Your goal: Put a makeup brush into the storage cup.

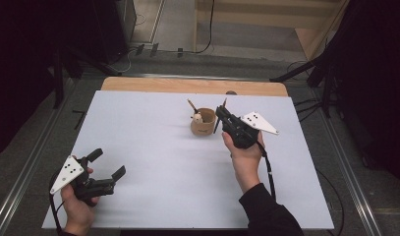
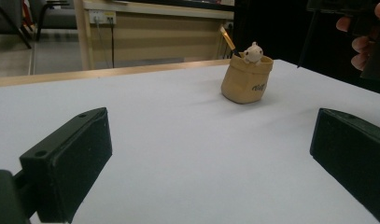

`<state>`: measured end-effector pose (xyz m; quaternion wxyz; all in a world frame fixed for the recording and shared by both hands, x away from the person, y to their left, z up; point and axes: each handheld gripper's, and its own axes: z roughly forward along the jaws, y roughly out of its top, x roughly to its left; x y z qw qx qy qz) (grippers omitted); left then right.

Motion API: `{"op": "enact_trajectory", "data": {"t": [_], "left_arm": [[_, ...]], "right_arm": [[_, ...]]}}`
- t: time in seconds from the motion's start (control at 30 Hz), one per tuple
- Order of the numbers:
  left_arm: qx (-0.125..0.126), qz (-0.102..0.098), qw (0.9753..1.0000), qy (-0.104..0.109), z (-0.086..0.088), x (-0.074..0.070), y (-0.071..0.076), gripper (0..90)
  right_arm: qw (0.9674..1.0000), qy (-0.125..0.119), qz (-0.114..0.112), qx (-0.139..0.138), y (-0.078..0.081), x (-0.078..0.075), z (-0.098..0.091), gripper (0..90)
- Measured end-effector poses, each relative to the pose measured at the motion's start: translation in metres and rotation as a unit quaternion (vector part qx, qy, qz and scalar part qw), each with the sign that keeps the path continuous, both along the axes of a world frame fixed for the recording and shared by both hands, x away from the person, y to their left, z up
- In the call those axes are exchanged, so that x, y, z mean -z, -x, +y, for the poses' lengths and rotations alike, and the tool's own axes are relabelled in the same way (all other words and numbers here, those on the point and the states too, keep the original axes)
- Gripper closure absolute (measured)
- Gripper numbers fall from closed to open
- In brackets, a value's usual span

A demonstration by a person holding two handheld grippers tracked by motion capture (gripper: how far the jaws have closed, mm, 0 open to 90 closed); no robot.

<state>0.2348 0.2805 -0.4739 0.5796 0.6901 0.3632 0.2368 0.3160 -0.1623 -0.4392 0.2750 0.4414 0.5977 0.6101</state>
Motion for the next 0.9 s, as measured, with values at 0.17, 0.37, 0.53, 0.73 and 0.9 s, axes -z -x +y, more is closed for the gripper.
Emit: {"op": "enact_trajectory", "data": {"t": [0.17,0.37,0.53,0.73,0.9], "left_arm": [[0.0,0.0,1.0,0.002,0.001,0.0,0.0,0.0],[0.001,0.001,1.0,0.0,0.001,0.0,0.0,0.0],[0.002,0.0,1.0,-0.001,0.0,0.0,0.0,0.0],[0.003,0.001,1.0,-0.002,0.0,0.0,0.0,0.0],[0.005,0.001,1.0,-0.002,-0.001,0.001,0.0,0.0]], "right_arm": [[1.0,0.002,0.0,0.0,-0.006,0.002,-0.001,84.1],[1.0,0.005,-0.001,0.002,-0.012,0.0,-0.001,84.1],[0.9999,0.007,-0.008,0.005,-0.017,-0.001,0.0,84.1],[0.9999,0.004,-0.007,0.011,-0.023,0.0,-0.001,84.1],[0.9999,-0.003,-0.009,0.009,-0.026,-0.005,0.0,84.1]]}}
